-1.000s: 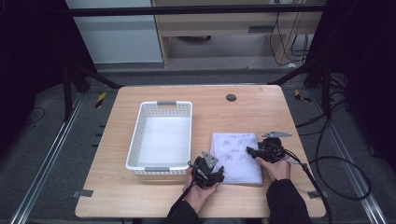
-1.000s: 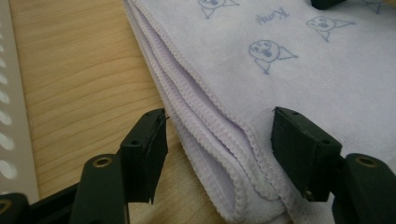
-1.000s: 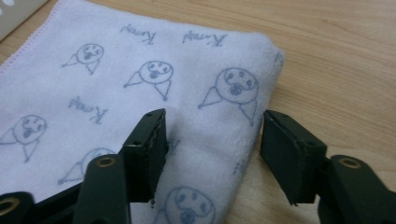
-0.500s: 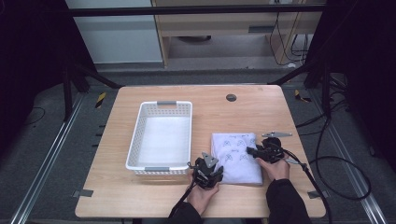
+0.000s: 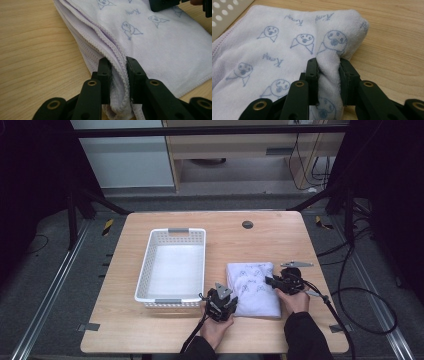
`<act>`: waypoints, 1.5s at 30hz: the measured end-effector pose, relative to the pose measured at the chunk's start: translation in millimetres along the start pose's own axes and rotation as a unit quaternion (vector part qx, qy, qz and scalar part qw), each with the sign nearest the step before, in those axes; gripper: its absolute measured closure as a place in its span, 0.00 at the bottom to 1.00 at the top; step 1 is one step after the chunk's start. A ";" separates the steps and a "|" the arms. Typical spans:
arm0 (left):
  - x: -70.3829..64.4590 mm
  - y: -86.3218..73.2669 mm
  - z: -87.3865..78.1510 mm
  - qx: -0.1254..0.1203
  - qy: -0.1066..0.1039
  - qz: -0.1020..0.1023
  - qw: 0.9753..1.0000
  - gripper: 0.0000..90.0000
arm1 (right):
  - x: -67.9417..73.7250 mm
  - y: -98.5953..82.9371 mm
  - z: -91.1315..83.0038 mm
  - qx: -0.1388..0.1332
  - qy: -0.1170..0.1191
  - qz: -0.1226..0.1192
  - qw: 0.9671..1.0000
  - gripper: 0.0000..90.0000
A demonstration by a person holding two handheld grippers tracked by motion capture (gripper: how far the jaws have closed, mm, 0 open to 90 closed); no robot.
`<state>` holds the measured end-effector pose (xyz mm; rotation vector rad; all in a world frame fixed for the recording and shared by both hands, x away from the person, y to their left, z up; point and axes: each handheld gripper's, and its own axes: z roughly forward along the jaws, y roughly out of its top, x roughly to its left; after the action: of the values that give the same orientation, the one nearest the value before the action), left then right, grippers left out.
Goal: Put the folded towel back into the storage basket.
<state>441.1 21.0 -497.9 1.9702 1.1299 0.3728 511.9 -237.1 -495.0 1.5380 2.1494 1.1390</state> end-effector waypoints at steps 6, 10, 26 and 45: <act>-1.4 5.0 -5.4 -0.006 0.004 0.012 1.000 0.84 | 3.2 2.2 -6.8 -0.008 -0.003 -0.011 1.000 0.81; -2.3 7.7 -8.9 -0.012 0.005 0.016 1.000 0.84 | 5.8 4.1 -11.1 -0.017 -0.004 -0.016 1.000 0.81; -0.5 3.3 -5.0 0.015 0.051 0.040 0.998 0.53 | 9.2 1.1 -6.2 -0.007 -0.029 -0.040 0.999 0.72; 3.4 1.5 3.4 0.029 0.009 -0.003 1.000 0.66 | 6.3 -2.9 0.1 0.000 -0.024 -0.022 0.999 0.74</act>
<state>445.9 21.6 -499.4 2.0172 1.1692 0.3605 507.4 -231.8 -495.7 1.4956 2.1410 1.0783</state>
